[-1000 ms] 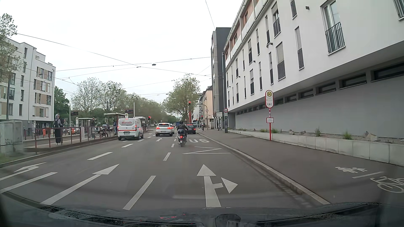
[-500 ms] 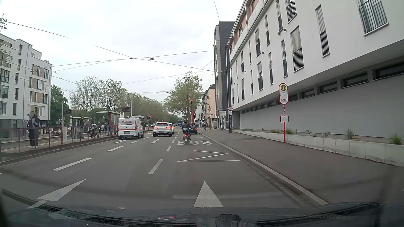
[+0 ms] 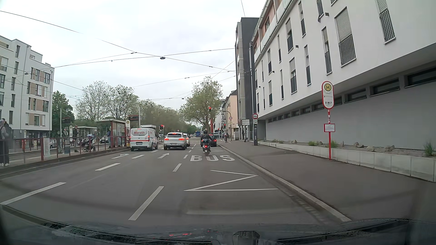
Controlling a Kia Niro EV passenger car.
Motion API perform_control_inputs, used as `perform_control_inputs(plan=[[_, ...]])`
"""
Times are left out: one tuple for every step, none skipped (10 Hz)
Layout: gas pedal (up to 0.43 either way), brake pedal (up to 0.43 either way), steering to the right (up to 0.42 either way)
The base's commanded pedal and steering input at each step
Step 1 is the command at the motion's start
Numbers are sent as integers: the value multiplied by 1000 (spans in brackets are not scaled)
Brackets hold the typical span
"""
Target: Follow the waypoints while adhering to traffic rules and regulations
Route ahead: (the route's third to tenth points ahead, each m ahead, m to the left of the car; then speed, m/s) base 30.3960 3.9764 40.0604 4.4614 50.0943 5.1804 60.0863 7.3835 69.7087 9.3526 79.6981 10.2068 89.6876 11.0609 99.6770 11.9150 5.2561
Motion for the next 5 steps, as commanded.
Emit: perform_control_inputs(plan=[[0, 110, -28], [0, 116, -28], [0, 116, -28], [0, 116, -28], [0, 110, -28]])
